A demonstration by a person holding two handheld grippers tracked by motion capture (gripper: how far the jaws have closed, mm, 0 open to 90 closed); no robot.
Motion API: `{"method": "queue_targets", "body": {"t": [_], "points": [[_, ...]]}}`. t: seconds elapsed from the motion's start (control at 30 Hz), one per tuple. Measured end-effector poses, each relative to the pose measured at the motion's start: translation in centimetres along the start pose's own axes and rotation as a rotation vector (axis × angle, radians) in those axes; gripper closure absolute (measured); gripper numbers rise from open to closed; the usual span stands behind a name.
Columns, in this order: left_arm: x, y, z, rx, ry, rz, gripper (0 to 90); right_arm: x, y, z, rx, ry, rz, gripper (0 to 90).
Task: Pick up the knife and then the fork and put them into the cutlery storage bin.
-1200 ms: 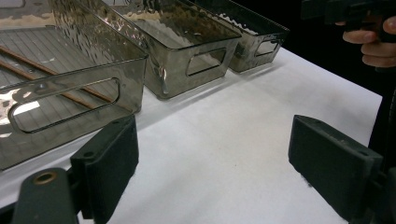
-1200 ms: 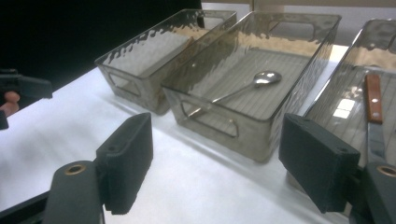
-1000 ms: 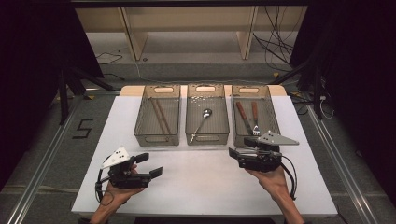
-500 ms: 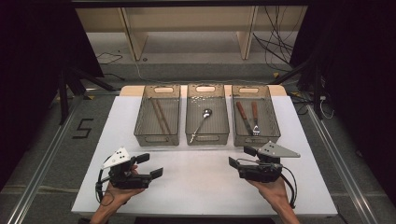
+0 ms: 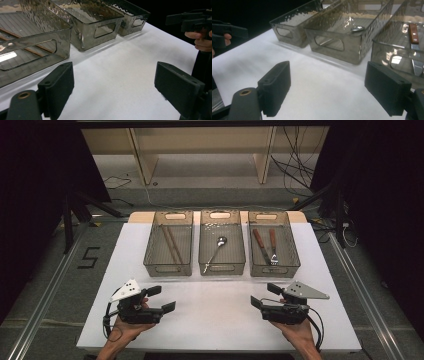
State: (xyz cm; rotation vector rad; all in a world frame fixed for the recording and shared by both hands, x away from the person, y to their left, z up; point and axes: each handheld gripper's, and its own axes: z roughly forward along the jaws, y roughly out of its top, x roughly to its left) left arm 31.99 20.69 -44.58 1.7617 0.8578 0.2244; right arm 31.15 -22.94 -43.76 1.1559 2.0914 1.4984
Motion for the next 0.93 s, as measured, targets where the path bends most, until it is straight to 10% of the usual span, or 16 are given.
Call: {"method": "queue_targets", "body": {"t": [0.93], "points": [[0.04,-0.05,0.12,0.007,-0.001,0.004,15.6,0.08,-0.45,-0.5,-0.007,-0.025,-0.016,20.7]]}}
